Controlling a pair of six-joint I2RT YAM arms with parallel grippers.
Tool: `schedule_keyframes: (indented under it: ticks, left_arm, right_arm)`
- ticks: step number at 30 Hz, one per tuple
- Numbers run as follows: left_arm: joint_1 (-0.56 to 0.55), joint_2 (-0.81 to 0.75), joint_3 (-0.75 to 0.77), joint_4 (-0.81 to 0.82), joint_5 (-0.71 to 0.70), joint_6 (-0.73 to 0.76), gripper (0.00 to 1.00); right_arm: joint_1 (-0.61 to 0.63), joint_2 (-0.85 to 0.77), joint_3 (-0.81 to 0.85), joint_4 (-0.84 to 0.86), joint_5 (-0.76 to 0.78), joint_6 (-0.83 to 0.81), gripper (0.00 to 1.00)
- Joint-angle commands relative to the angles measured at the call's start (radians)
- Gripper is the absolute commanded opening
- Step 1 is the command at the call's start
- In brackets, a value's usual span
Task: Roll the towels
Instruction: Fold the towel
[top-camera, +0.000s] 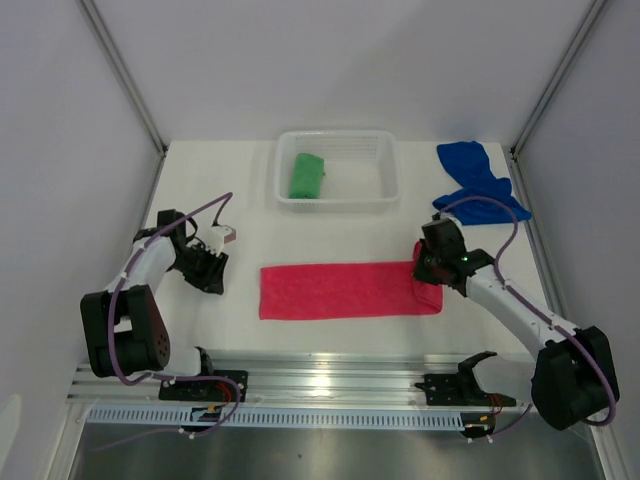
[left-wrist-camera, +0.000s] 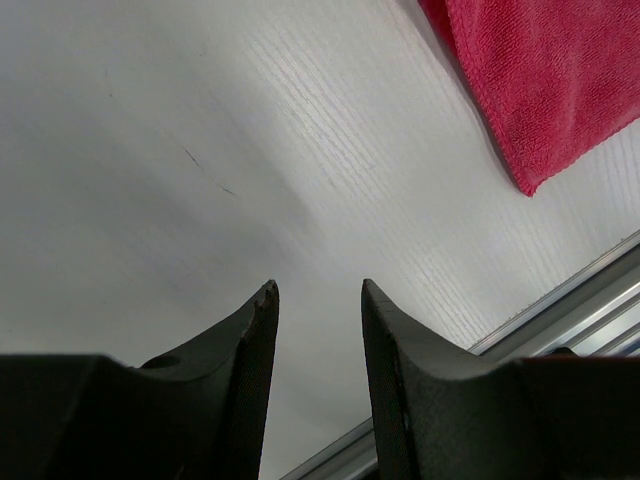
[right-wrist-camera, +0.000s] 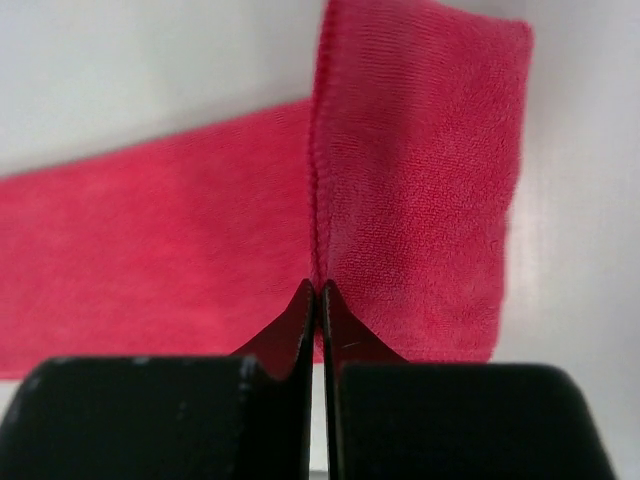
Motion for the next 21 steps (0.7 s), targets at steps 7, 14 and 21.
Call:
schedule_keyframes:
  ticks: [7,14,21]
  left_arm:
    - [-0.006,0.015,0.010,-0.019,0.078,-0.044,0.42]
    - [-0.039,0.003,-0.019,-0.013,0.092,-0.057,0.43]
    - [-0.046,0.021,-0.042,0.004,0.100,-0.060,0.43]
  right_arm:
    - [0.434,0.292,0.236,0.136,0.064,0.226,0.00]
    - [0.606,0.576,0.530,0.147,0.009,0.262,0.00]
    - [0.696,0.684,0.695,0.143,0.013,0.279,0.00]
